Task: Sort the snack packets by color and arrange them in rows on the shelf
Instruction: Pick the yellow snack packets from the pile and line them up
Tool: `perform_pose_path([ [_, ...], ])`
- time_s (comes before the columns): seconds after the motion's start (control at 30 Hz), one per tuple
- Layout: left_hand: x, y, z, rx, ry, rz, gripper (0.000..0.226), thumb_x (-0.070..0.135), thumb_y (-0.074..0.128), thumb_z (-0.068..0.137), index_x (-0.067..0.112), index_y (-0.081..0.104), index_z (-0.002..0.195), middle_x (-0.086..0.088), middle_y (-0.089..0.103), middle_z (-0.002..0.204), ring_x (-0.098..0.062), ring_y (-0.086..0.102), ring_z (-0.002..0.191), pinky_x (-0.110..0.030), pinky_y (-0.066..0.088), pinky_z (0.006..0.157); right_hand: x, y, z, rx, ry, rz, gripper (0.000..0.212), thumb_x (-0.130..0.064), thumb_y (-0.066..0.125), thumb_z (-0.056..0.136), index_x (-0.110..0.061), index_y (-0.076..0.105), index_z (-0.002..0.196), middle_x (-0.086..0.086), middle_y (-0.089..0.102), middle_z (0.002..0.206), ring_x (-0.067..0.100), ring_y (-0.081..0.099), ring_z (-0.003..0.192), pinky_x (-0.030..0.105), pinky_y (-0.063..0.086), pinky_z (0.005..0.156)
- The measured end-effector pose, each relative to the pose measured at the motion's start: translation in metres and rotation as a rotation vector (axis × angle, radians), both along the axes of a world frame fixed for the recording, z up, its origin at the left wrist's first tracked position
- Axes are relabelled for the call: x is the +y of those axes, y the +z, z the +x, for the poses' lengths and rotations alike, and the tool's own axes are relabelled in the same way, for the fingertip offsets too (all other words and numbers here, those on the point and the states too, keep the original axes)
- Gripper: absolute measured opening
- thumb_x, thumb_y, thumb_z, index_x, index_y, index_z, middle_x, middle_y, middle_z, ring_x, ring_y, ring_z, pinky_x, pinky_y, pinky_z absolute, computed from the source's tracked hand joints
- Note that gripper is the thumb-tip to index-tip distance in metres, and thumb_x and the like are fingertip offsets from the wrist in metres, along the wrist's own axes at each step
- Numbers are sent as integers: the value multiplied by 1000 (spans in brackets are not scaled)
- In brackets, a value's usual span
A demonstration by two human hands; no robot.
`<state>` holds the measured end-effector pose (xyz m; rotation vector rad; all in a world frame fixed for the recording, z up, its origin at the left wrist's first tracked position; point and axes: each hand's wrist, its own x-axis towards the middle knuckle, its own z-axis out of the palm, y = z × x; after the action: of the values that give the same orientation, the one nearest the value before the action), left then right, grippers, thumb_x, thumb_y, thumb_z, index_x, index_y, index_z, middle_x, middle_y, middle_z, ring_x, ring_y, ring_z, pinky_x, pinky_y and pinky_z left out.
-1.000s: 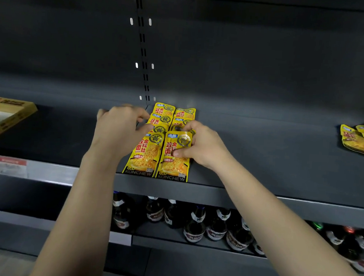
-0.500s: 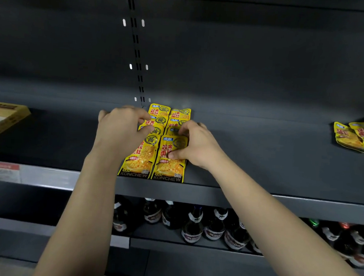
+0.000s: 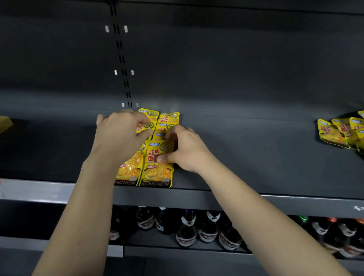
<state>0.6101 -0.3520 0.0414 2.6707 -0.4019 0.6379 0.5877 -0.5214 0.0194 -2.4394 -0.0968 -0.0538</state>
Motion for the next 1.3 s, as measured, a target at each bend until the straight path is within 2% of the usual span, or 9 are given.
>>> perform_pose_path([
  [0.1,-19,4,2,-7,-52,-3,22,40,68,84,30,69,104,9,69,101,-16,64,100,-39,33,91,-18,2,-2,-54,-35,42,54,-41,83,69,-22,56,112,4,54,119,23,47,119,32,42,97],
  [0.2,-48,9,3,-11,-131,3,23,37,70,83,28,71,104,6,69,103,-20,65,102,-39,35,89,-48,9,-7,-126,-77,-9,44,-37,79,76,-18,60,110,5,59,117,25,46,123,31,38,98],
  [0.37,-113,17,-1,4,-260,60,23,37,70,82,28,71,103,4,68,98,-24,65,100,-39,38,84,-122,19,-31,-183,-220,-40,31,-33,73,82,-23,61,109,2,55,117,24,48,117,35,42,99],
  [0.53,-185,22,-11,-1,-416,91,22,37,71,82,28,71,102,6,66,94,-22,66,95,-37,40,81,-201,22,-66,-228,-420,-63,24,-29,73,82,-22,65,104,4,61,113,25,54,112,33,46,93],
  [0.73,-273,19,-19,15,-577,155,25,41,67,86,30,69,108,10,64,99,-18,64,96,-35,41,84,-282,19,-103,-231,-592,-182,29,-29,73,78,-17,66,104,9,65,106,30,58,105,40,49,88],
  [0.83,-315,15,-21,43,-602,211,27,44,62,88,33,65,113,11,63,108,-15,62,102,-34,37,87,-318,19,-118,-203,-637,-221,31,-29,72,78,-17,66,106,10,66,106,31,58,104,37,48,87],
  [1.0,-374,16,-24,79,-609,292,29,44,61,89,32,63,115,9,61,110,-16,58,109,-35,33,87,-367,20,-139,-190,-641,-293,30,-25,71,81,-16,66,109,7,66,110,27,53,112,35,43,92],
  [1.2,-441,22,-22,117,-553,320,30,41,61,90,32,63,118,2,60,117,-22,54,115,-37,38,92,-409,23,-150,-206,-635,-340,31,-24,68,85,-16,64,115,4,64,114,25,49,116,34,34,97],
  [1.3,-469,16,-16,161,-485,324,34,42,58,92,29,59,124,-3,58,124,-26,53,118,-38,41,94,-426,24,-152,-220,-626,-306,27,-24,67,85,-16,65,111,3,63,110,26,49,113,37,37,97],
])
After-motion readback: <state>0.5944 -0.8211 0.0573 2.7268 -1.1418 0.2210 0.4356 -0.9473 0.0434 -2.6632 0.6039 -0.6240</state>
